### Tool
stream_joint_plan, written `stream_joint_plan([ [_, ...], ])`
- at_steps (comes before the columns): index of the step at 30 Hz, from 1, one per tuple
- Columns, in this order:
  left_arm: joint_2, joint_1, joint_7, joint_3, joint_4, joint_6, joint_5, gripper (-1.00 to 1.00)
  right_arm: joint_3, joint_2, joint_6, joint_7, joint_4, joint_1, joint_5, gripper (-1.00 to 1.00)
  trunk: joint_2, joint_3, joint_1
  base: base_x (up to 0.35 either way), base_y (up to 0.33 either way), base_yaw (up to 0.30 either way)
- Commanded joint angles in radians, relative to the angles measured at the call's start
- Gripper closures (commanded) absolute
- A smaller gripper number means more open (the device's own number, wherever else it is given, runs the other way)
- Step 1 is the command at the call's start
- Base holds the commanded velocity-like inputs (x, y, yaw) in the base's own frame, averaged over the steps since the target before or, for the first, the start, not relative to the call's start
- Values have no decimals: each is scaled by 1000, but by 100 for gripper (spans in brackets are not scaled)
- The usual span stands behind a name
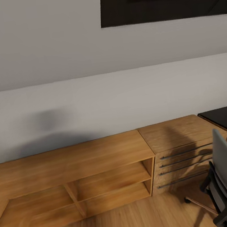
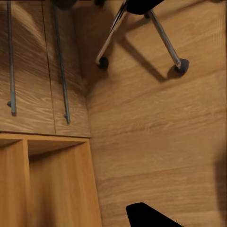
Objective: In the bedroom, organize the workspace by keeping the computer under the desk, ensuring the monitor is on the desk, placing the keyboard on the desk next to the monitor, placing the mouse on the desk next to the keyboard, moving the folder from the swivel chair onto the desk next to the mouse, stacking the notebook on top of the folder with the pen on top of the notebook, and positioning the swivel chair next to the desk.
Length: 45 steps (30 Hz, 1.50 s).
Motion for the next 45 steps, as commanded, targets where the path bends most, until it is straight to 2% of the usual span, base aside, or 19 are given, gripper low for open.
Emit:
stream_joint_plan([
  [1,1,0,7,-9,-3,-2,7,-100,8,1,-1,-9,1,-1,0,-100,-1,-1,1,136,310,-300],
  [7,3,0,7,-8,-3,-2,7,-100,9,1,-1,-9,1,-1,0,-100,-1,-1,1,120,295,-300],
  [19,1,0,7,-8,-3,-3,6,-100,9,-1,-4,-9,1,-1,1,-100,-1,-1,1,43,90,-300],
  [30,1,0,7,-8,-3,-3,7,-100,9,-2,-6,-9,1,-1,1,-100,-1,-1,1,148,300,-300],
  [45,1,0,7,-8,-3,-2,7,-100,8,-4,-6,-9,1,-1,1,-100,-1,-1,1,3,23,-300],
])
